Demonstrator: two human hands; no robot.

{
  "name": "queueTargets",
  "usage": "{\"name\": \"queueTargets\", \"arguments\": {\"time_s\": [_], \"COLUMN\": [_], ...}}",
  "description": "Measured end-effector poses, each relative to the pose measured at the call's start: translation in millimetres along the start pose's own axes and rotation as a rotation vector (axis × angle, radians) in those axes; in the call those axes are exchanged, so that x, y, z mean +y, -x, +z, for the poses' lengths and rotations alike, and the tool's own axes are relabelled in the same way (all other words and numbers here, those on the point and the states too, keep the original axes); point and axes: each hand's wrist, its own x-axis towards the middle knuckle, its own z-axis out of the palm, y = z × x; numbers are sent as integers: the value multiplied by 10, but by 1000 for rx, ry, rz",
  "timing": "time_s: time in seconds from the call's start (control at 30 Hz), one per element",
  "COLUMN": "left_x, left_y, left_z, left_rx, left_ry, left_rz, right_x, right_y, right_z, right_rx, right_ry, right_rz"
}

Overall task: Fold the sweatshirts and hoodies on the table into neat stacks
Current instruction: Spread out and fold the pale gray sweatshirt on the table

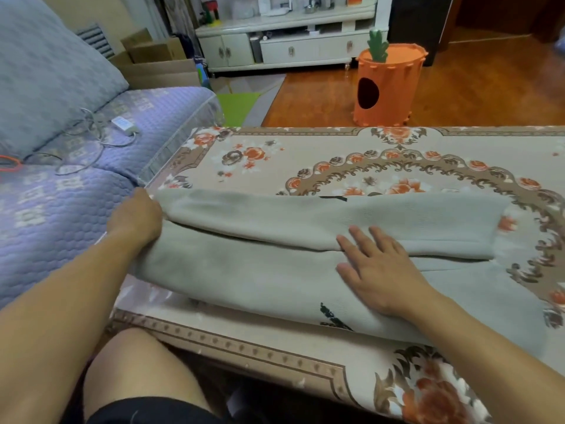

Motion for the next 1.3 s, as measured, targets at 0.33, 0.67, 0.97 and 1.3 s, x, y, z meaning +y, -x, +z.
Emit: {"name": "queueTargets", "arguments": {"time_s": [0.33, 0.67, 0.97, 1.3], "left_x": [1095, 2847, 2851, 2291], "left_y": [510, 2157, 2523, 2254], "left_z": [-890, -660, 368, -24], "left_rx": [-382, -750, -767, -948], "left_ry": [528, 813, 820, 1299], "left_rz": [246, 639, 515, 97], "right_x": [48, 714, 743, 545], "right_y": [-17, 524, 867, 933], "right_z": [-15, -956, -555, -419], "right_rx": [38, 53, 226, 3], "right_ry": [-134, -1775, -981, -841], "right_rz": [-35, 426, 662, 527]}}
